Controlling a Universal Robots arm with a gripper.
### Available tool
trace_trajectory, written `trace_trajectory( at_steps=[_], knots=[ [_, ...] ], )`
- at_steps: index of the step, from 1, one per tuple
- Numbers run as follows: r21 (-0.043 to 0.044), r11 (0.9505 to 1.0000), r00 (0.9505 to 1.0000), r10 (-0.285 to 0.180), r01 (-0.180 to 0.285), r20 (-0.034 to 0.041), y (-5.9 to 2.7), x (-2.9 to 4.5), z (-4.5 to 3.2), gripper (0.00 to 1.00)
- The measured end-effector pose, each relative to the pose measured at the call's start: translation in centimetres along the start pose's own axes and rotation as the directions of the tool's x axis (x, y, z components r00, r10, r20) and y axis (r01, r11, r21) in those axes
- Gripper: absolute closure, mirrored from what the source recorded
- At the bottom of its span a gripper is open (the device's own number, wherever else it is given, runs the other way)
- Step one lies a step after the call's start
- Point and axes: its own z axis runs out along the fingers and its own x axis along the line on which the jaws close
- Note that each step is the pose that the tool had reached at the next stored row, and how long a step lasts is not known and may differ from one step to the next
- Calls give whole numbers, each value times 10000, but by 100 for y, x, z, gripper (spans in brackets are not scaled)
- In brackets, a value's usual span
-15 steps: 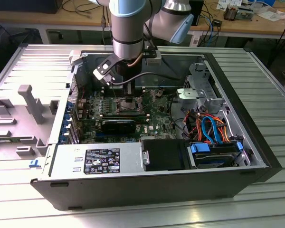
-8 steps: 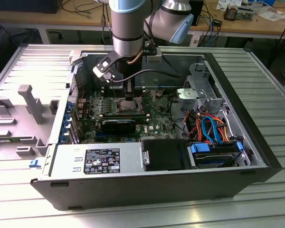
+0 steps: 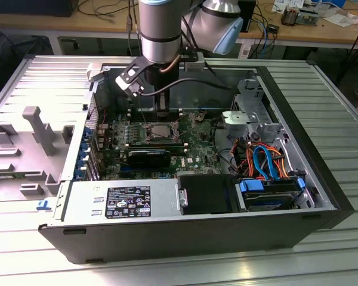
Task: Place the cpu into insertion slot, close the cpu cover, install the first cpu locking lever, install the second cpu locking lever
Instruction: 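Place the cpu into insertion slot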
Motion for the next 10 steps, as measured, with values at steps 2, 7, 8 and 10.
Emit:
trace_trajectory(
  at_steps=[2,7,8,10],
  knots=[
    [0,10000,10000,0,0,0,1,0,-40,89],
    [0,10000,10000,0,0,0,4,-1,-156,89],
    [0,10000,10000,0,0,0,5,-1,-182,89],
    [0,10000,10000,0,0,0,6,-1,-213,89]
  ],
)
